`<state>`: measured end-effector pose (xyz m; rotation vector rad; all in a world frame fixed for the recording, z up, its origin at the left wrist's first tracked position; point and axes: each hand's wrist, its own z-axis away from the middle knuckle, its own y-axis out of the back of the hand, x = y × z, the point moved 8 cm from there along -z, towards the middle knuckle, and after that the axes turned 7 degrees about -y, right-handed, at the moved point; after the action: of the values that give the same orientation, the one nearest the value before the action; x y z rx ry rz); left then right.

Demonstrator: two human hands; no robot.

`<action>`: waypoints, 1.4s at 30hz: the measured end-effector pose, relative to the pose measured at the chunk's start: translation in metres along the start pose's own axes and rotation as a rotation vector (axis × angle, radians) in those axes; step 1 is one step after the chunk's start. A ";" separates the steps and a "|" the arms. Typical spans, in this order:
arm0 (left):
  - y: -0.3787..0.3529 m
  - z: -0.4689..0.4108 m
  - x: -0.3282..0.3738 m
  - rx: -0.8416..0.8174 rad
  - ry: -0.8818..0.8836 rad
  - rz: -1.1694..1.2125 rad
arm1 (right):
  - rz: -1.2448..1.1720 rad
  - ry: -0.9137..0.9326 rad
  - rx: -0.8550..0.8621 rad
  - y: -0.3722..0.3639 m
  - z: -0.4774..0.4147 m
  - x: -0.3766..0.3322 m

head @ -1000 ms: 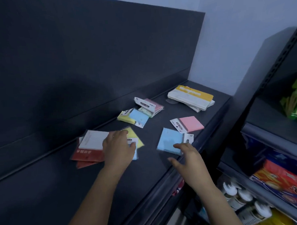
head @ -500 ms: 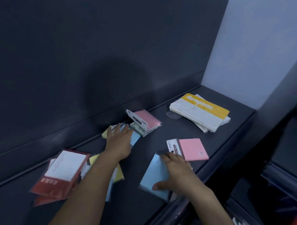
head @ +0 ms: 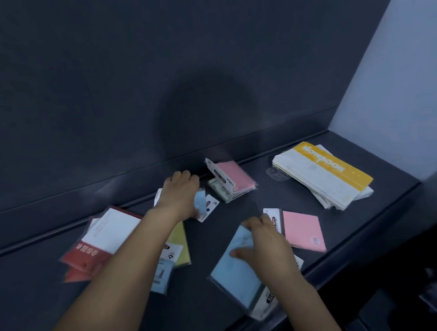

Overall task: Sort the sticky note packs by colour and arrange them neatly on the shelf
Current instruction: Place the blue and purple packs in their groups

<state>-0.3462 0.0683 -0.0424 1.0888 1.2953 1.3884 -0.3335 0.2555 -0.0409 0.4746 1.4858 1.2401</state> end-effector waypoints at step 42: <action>-0.030 0.883 -0.233 1.716 1.412 1.243 | -1.127 0.081 -1.251 -0.319 0.463 -0.462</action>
<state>0.5653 0.0055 -0.0270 2.4056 3.5864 1.7785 0.3322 -0.0399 -0.0381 -1.1073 0.5463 0.9546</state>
